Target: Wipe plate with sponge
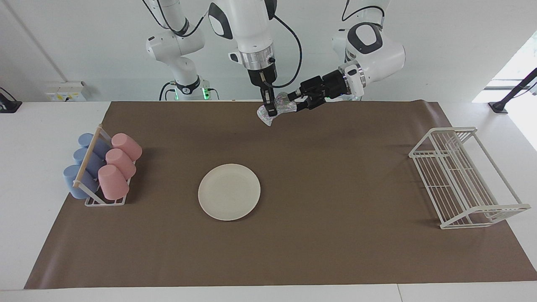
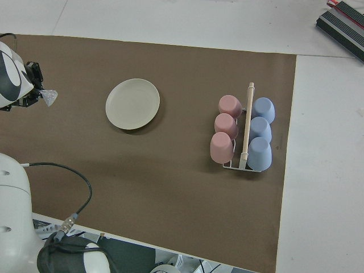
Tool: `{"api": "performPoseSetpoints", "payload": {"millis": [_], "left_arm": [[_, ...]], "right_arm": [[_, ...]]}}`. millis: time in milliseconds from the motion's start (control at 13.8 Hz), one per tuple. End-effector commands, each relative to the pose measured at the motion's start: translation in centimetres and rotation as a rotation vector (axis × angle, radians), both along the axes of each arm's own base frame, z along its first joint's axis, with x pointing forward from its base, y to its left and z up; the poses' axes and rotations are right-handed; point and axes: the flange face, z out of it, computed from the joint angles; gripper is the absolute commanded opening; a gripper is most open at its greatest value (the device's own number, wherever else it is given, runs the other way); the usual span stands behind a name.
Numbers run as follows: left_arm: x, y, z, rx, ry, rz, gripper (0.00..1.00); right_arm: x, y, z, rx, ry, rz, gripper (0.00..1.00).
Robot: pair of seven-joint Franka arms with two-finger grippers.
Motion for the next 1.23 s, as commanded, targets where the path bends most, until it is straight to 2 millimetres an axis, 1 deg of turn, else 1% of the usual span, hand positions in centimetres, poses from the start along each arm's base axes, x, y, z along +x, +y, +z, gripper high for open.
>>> {"api": "performPoseSetpoints", "payload": {"millis": [0, 72, 217, 289, 434, 723, 795, 867, 1084, 1157], "left_arm": [[-0.5, -0.3, 0.3, -0.008, 0.001, 0.022, 0.97], [-0.6, -0.5, 0.3, -0.009, 0.005, 0.017, 0.87], [-0.5, -0.4, 0.3, -0.015, 0.024, 0.019, 0.19], [-0.4, -0.3, 0.4, -0.022, 0.045, 0.027, 0.0], [-0.1, -0.4, 1.1, -0.038, 0.093, 0.051, 0.0], [0.0, -0.3, 1.2, -0.048, 0.138, 0.069, 0.0], [0.1, -0.2, 1.2, -0.048, 0.14, 0.073, 0.0], [0.1, -0.2, 1.2, -0.049, 0.145, 0.074, 0.0], [0.1, 0.0, 1.4, -0.054, 0.151, 0.08, 0.0], [0.2, 0.2, 1.3, -0.053, 0.155, 0.084, 0.0]], "right_arm": [[-0.4, -0.1, 0.1, -0.016, -0.004, -0.004, 0.0], [-0.4, -0.1, 0.2, -0.016, -0.006, -0.004, 0.0], [-0.4, -0.1, 0.1, -0.016, -0.005, -0.002, 0.0], [-0.4, -0.1, 0.2, -0.016, -0.006, -0.002, 0.0], [-0.4, -0.1, 0.1, -0.016, -0.005, -0.002, 0.0], [-0.4, -0.2, 0.4, -0.014, -0.009, -0.002, 0.0], [-0.6, -0.4, 0.8, -0.012, -0.015, -0.002, 0.71], [-0.5, -0.5, 0.8, -0.012, -0.019, 0.001, 1.0], [-0.4, -1.2, 1.0, -0.024, -0.03, 0.059, 1.0], [-0.4, -1.9, 1.3, -0.035, -0.045, 0.114, 1.0]]}}
